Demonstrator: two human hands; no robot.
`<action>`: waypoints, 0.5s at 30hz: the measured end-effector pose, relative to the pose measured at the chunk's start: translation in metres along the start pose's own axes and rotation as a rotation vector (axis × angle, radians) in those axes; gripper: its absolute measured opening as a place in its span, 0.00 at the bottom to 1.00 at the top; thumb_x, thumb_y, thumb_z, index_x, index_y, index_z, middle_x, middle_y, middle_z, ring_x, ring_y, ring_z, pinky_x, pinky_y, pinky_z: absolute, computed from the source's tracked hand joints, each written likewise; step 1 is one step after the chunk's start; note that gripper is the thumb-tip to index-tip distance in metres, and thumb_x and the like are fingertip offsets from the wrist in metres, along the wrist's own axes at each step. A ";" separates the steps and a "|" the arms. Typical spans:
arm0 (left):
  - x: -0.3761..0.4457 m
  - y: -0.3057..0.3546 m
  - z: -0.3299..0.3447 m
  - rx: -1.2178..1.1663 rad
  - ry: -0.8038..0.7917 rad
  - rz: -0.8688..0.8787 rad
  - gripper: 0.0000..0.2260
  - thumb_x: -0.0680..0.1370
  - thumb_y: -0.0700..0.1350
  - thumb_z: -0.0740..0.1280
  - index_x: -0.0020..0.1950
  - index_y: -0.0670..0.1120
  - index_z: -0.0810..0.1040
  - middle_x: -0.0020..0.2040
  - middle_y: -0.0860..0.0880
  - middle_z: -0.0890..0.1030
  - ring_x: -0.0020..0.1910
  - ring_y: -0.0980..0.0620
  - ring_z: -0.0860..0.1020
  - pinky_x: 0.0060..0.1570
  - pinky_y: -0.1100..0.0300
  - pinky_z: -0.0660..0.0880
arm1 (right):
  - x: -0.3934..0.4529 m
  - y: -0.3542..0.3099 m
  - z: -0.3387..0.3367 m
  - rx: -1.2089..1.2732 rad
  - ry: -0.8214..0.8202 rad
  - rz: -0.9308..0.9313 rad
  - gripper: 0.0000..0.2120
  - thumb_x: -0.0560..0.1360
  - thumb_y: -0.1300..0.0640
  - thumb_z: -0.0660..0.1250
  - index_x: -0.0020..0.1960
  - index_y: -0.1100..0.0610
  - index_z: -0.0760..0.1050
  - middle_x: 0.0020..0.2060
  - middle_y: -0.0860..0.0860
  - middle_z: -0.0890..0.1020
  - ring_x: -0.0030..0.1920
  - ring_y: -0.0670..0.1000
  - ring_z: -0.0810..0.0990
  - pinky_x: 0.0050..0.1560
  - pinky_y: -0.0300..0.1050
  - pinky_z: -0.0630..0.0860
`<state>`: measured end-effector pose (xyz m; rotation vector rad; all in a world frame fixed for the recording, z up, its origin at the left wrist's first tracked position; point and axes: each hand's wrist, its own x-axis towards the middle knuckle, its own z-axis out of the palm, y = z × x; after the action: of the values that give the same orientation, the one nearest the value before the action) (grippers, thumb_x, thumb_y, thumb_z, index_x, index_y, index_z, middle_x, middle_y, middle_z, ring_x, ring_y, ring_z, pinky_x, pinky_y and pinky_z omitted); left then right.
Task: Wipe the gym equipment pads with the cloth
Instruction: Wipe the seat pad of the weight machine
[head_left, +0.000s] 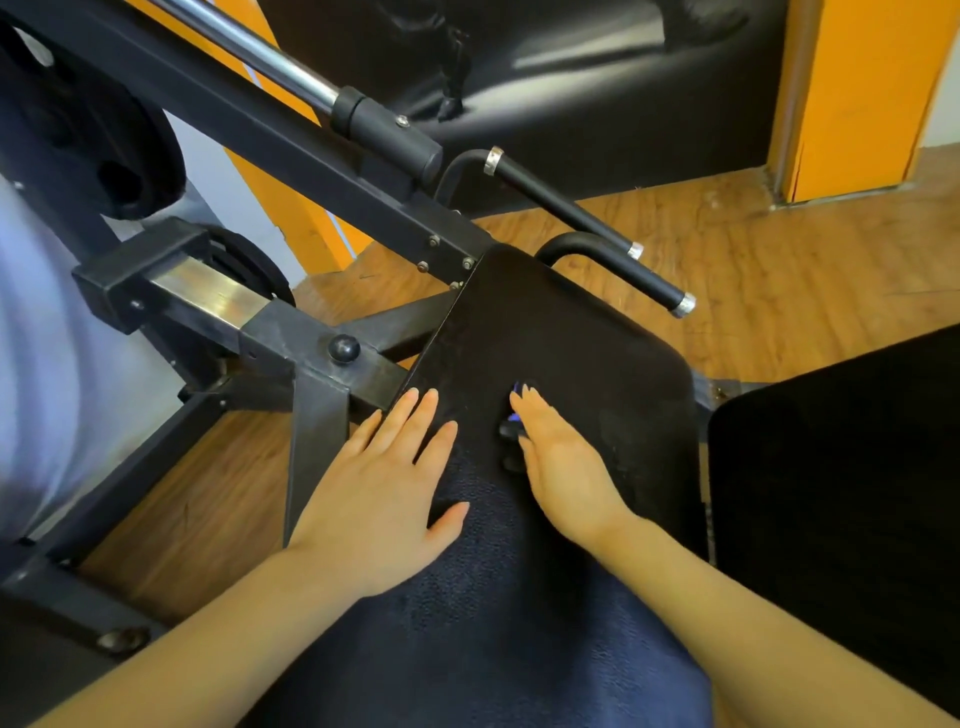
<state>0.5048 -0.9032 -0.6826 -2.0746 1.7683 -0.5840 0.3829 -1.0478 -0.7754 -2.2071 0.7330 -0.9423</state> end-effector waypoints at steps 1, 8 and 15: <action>-0.001 0.000 0.000 -0.003 -0.004 -0.004 0.32 0.75 0.63 0.54 0.70 0.44 0.73 0.72 0.40 0.69 0.73 0.43 0.67 0.66 0.47 0.68 | -0.007 0.000 -0.001 -0.008 -0.005 0.005 0.25 0.82 0.60 0.56 0.78 0.54 0.53 0.77 0.47 0.55 0.76 0.46 0.55 0.65 0.27 0.44; -0.001 0.001 -0.002 0.006 0.001 0.009 0.32 0.75 0.63 0.54 0.69 0.43 0.75 0.71 0.39 0.70 0.71 0.41 0.69 0.64 0.45 0.71 | -0.118 0.050 -0.001 -0.092 -0.125 0.030 0.34 0.66 0.71 0.75 0.69 0.60 0.70 0.68 0.49 0.69 0.67 0.50 0.71 0.70 0.31 0.51; 0.000 0.001 -0.002 0.001 -0.002 0.015 0.32 0.75 0.63 0.53 0.69 0.43 0.74 0.72 0.40 0.70 0.72 0.42 0.68 0.64 0.45 0.70 | -0.010 0.045 -0.001 0.011 0.006 0.209 0.25 0.81 0.65 0.55 0.77 0.58 0.56 0.76 0.52 0.58 0.76 0.50 0.57 0.72 0.36 0.51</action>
<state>0.5034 -0.9036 -0.6815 -2.0588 1.7799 -0.5786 0.3653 -1.0701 -0.8115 -2.0709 0.9378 -0.8456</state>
